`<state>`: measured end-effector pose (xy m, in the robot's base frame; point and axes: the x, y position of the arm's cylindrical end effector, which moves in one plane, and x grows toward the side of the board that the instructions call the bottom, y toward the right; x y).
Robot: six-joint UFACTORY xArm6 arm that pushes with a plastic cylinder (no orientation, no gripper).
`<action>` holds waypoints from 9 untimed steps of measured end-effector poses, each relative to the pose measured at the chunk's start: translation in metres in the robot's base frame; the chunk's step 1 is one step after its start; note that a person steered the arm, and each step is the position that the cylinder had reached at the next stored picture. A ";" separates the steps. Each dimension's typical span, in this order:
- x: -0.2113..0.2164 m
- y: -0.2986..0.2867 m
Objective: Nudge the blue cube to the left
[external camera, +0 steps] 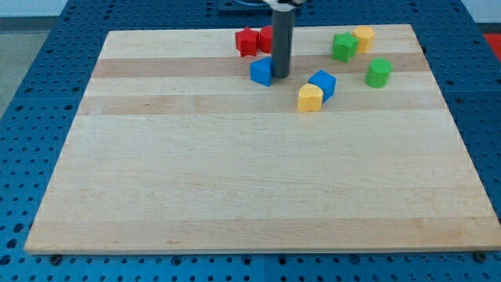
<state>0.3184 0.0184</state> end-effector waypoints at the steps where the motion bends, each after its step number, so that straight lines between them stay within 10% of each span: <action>1: 0.003 0.001; 4: 0.003 0.110; 9: 0.056 0.118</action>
<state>0.3742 0.1364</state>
